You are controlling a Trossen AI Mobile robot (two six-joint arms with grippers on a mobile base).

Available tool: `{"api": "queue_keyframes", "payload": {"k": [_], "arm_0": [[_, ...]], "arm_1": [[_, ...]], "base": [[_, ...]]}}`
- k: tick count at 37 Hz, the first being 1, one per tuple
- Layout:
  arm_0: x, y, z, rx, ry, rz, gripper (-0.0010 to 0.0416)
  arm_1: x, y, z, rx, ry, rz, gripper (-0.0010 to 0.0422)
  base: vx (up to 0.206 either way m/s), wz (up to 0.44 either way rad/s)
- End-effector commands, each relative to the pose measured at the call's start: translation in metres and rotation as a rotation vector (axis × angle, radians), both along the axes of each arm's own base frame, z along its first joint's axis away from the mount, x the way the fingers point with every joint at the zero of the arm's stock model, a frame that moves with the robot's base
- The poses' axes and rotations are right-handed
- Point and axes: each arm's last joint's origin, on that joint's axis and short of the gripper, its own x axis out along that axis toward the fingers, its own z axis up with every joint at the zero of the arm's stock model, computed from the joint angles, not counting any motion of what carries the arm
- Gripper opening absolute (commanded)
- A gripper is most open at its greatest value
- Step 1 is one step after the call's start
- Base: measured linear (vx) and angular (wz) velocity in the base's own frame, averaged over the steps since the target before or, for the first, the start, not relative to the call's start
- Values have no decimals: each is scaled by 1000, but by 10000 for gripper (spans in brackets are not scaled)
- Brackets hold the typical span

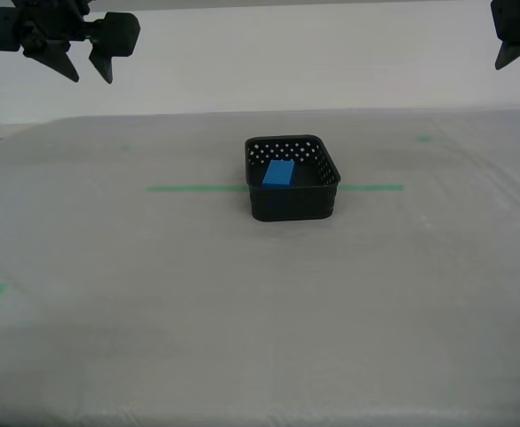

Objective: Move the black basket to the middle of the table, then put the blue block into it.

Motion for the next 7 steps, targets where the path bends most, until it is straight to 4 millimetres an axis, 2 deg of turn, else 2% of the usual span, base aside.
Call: {"api": "queue_keyframes", "payload": {"k": [1, 7], "arm_0": [[0, 0, 0, 1, -1, 3, 394], [0, 0, 0, 1, -1, 3, 394]], "arm_1": [[0, 0, 0, -3, -1, -1, 238], [0, 0, 0, -3, -1, -1, 238]], "base": [[0, 0], [0, 0]]}}
